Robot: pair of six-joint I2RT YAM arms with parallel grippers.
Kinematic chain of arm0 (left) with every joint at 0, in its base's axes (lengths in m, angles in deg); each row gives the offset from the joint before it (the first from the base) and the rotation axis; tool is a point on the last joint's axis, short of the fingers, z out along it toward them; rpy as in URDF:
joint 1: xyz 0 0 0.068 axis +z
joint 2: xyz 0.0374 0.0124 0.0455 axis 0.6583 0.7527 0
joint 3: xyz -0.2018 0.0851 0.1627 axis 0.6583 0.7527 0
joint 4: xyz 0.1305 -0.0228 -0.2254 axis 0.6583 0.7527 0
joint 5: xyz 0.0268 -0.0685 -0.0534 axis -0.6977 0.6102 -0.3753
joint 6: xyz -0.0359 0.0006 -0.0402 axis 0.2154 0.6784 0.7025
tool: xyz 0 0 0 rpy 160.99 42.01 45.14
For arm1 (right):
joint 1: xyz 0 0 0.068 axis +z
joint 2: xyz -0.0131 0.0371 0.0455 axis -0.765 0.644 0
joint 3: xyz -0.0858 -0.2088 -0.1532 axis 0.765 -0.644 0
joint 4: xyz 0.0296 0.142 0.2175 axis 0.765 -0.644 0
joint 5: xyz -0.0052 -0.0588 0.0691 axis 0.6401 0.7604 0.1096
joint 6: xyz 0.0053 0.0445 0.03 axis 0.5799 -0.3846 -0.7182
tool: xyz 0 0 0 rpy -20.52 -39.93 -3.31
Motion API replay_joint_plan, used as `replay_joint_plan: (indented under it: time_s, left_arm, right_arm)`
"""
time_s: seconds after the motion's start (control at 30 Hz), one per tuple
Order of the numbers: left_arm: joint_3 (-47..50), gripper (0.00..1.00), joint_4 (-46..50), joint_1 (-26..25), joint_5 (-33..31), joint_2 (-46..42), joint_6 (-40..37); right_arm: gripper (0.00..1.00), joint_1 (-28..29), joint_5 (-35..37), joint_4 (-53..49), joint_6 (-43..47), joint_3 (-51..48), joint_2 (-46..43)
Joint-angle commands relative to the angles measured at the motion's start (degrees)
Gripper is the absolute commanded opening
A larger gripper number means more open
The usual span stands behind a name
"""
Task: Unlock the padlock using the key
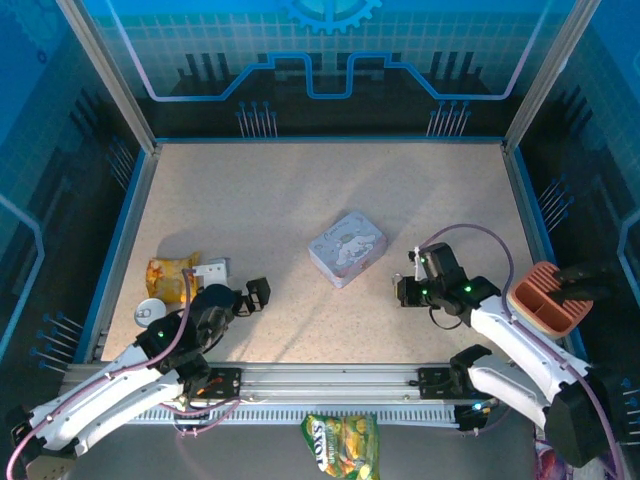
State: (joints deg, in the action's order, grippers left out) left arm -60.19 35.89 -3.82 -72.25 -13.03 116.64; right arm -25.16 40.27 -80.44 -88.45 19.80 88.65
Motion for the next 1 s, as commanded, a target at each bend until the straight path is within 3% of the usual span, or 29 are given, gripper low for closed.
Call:
replay_joint_plan:
  time_s: [0.0,0.47,0.97]
  left_arm:
    - [0.7,0.99,0.7,0.4,-0.8,-0.1,-1.1]
    - [0.8,0.99,0.3,0.4,-0.5,0.0,-1.2]
    - [0.8,0.99,0.5,0.5,-1.1,0.0,-1.0]
  right_arm:
    - [0.01,-0.7,-2.6,0.9,-0.8,-1.2,0.7]
    - [0.08,-0.7,-3.5,1.5,-2.7,-3.3,7.7]
    - [0.37,-0.8,-0.7,-0.3,-1.9,-3.4,4.5]
